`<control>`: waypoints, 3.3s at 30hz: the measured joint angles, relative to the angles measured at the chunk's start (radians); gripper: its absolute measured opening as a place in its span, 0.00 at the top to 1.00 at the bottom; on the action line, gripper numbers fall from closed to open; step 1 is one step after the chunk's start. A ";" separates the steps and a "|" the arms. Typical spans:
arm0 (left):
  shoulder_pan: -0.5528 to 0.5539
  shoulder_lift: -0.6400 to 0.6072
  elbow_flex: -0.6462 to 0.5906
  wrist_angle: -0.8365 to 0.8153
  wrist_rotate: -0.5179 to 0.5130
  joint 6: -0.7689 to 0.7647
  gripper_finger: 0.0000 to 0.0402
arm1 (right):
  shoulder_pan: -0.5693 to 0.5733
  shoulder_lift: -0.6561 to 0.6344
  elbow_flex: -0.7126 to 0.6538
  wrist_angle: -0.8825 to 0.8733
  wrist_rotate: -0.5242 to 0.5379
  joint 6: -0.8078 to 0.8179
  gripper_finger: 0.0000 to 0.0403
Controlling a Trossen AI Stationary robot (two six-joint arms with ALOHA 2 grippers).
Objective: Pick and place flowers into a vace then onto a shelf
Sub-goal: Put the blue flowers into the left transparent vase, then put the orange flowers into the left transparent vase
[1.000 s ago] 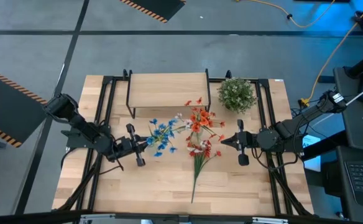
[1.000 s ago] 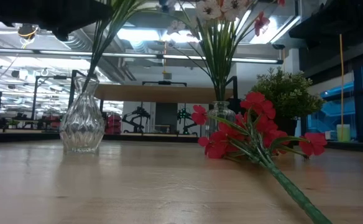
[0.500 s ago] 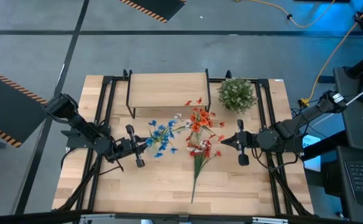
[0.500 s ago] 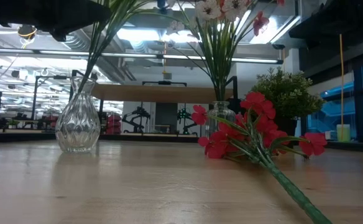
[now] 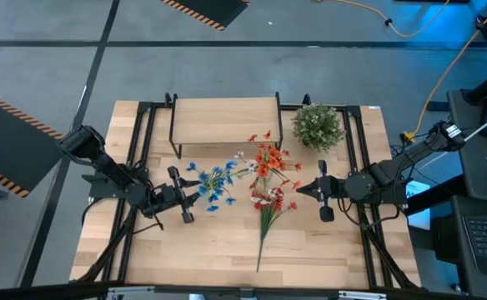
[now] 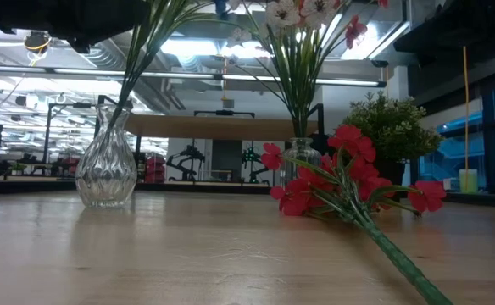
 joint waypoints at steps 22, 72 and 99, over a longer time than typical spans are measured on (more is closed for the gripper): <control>-0.146 -0.008 0.000 0.024 -0.297 0.057 0.49 | 0.000 0.000 0.000 0.009 0.000 0.000 0.99; -0.352 -0.205 0.008 0.042 -0.512 0.406 1.00 | 0.202 0.600 0.547 -0.507 0.014 0.787 1.00; -0.536 -0.350 0.008 -0.552 0.231 -0.025 1.00 | 0.254 1.047 1.035 -0.531 0.183 0.852 1.00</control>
